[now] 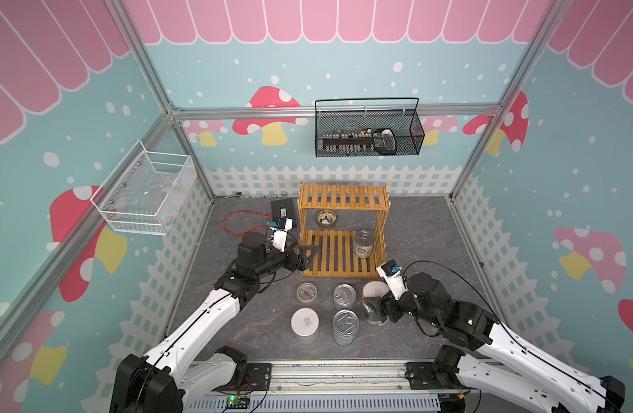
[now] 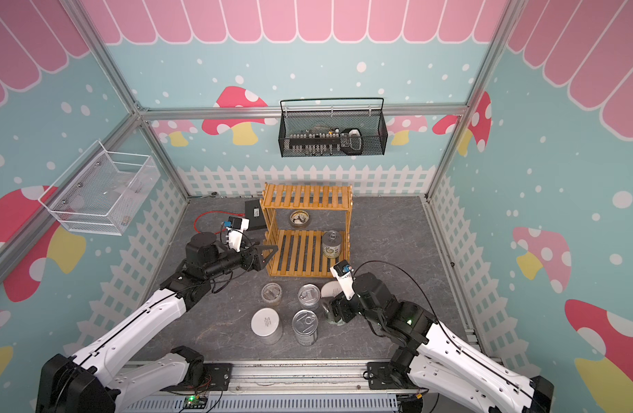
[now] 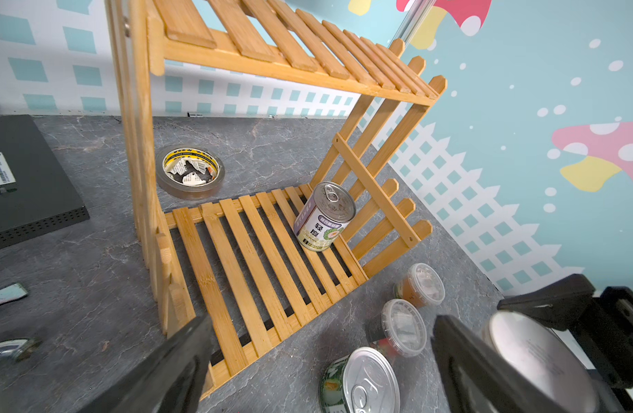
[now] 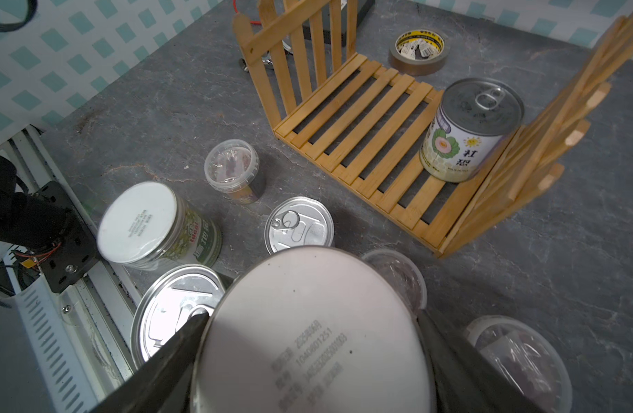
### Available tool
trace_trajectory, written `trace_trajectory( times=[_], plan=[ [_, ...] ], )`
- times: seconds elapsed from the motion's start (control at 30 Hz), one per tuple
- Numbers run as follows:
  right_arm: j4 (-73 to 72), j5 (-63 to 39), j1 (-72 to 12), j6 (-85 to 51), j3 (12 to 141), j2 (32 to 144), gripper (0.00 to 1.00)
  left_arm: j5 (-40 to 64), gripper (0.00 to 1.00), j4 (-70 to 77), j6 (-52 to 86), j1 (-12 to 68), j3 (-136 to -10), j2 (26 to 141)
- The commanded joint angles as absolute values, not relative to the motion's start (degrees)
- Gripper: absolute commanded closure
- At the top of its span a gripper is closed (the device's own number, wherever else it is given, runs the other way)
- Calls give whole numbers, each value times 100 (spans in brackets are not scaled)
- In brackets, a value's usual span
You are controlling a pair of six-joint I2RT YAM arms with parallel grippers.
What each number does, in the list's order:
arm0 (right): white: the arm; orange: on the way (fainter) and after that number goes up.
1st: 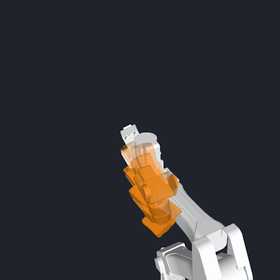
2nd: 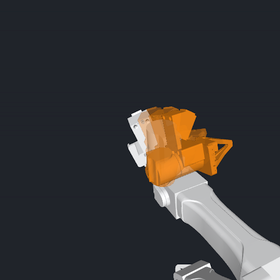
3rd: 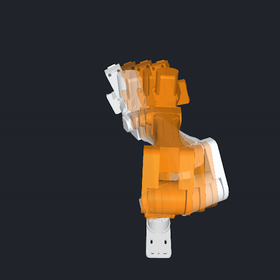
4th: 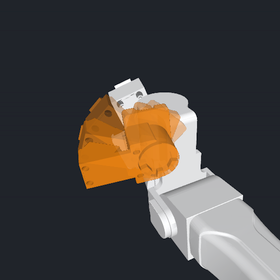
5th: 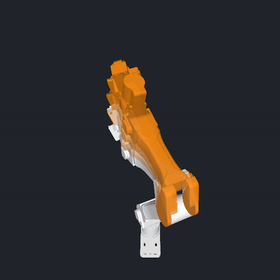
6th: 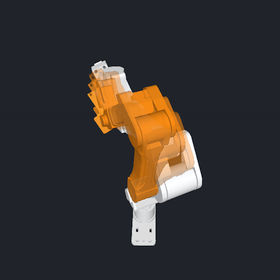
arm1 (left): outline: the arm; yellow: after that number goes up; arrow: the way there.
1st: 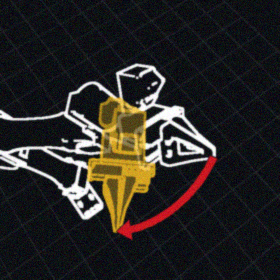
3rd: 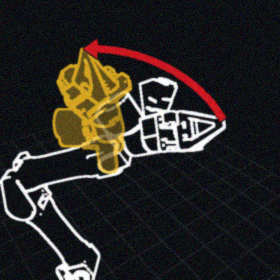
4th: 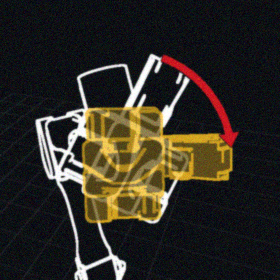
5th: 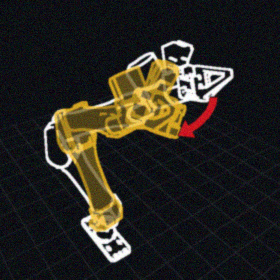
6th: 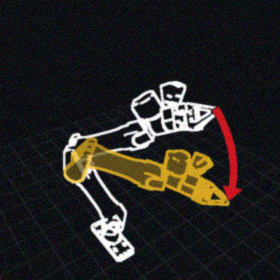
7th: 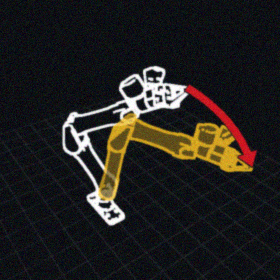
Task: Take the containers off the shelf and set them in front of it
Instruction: Place the container at the center of the board.
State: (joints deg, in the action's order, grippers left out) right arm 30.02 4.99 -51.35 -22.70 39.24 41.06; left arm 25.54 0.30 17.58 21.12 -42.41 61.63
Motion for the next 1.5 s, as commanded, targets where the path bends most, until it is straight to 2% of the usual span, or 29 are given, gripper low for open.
trace_trajectory(
  times=[0.0,0.37,0.7,0.97,1.07,1.37,1.47],
  plan=[
    [3023,886,-5291,-2908,3774,3941,39,2672,1,163,1714,2083,-4313,6183],
    [2918,1329,-6030,-3901,3054,3853,39,3019,1,213,1602,2364,-4368,6225],
    [2701,2064,-6258,-4204,2562,3941,33,3032,1,236,1584,2573,-4403,6284],
    [2395,2012,-6270,-4174,2293,3878,25,3066,1,246,1573,2728,-4465,6346],
    [2473,2047,-6275,-4160,2293,3789,14,3079,1,244,1556,2768,-4491,6357],
    [2584,2082,-6270,-4061,2473,3891,1,3074,1,256,1530,2821,-4500,6408],
    [2629,2057,-6270,-4052,2504,3926,1,3073,1,256,1521,2821,-4499,6416]
  ],
)
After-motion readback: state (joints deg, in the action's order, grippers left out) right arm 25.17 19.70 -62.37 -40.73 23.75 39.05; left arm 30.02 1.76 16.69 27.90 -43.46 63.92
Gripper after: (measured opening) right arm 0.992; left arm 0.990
